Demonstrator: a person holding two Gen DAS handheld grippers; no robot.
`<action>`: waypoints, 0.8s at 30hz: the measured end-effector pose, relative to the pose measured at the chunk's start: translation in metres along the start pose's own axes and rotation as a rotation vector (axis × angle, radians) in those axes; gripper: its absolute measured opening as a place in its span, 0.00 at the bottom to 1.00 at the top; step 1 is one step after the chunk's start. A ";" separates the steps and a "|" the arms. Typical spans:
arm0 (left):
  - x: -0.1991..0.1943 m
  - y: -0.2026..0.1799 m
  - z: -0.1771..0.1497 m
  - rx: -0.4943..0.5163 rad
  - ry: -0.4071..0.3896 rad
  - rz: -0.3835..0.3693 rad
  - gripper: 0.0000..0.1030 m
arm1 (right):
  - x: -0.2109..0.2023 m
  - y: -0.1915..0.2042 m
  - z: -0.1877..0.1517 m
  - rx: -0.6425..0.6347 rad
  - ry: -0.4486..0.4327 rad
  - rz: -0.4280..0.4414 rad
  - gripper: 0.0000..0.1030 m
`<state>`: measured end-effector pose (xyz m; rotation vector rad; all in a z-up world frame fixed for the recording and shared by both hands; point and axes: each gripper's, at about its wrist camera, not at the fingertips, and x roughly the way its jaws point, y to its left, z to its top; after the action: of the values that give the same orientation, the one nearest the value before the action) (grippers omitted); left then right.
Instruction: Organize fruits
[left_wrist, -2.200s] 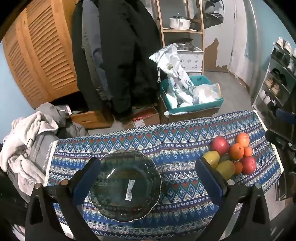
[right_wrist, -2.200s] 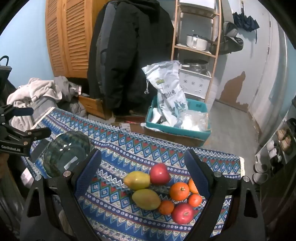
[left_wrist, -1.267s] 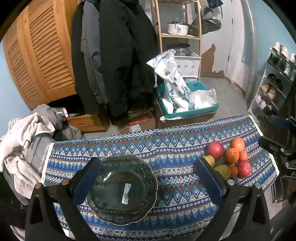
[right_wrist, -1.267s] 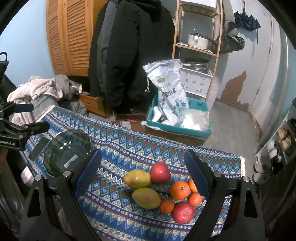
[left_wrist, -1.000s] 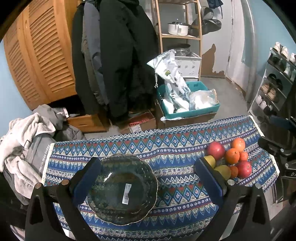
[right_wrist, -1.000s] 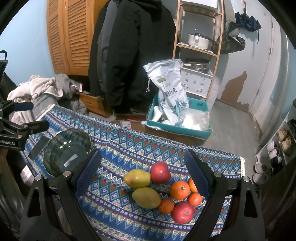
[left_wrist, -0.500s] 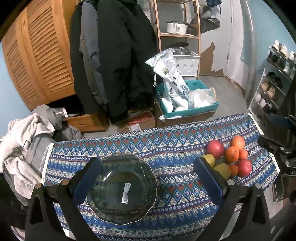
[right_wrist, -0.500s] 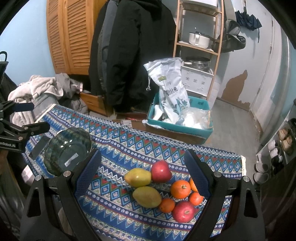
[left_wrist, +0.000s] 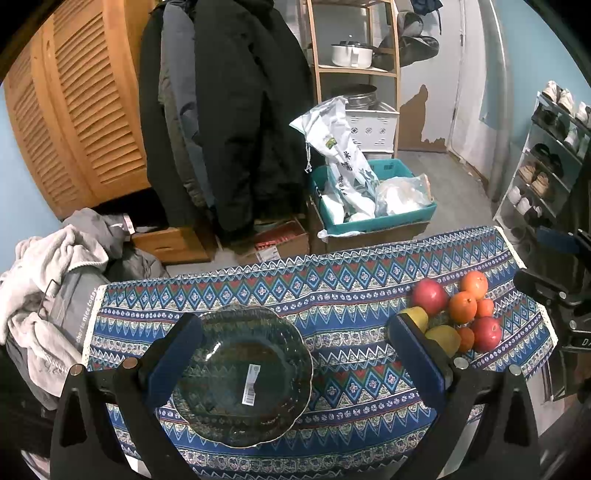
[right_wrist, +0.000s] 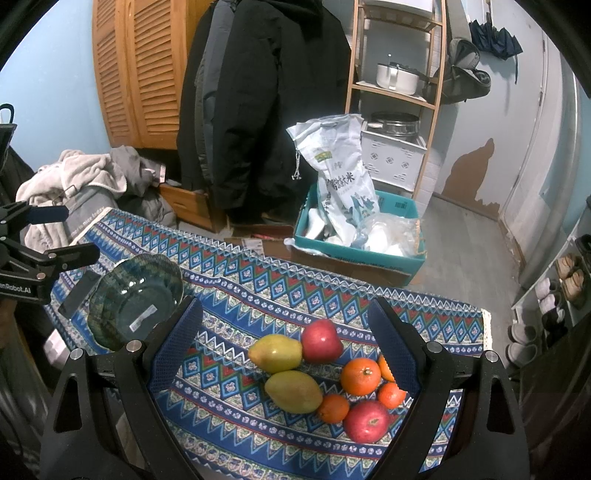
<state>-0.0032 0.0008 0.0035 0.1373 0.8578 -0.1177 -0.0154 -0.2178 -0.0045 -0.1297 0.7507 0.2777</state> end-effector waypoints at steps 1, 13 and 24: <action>0.000 0.000 0.000 0.000 0.000 0.000 1.00 | 0.000 0.000 0.000 0.000 0.000 0.000 0.87; 0.000 0.000 0.000 0.000 0.000 -0.001 1.00 | 0.000 0.000 0.000 0.001 0.001 -0.001 0.87; 0.000 0.000 -0.001 -0.001 0.005 0.000 1.00 | 0.001 0.002 -0.002 -0.002 0.007 0.003 0.87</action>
<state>-0.0040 0.0014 0.0024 0.1367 0.8627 -0.1175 -0.0166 -0.2159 -0.0066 -0.1314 0.7580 0.2812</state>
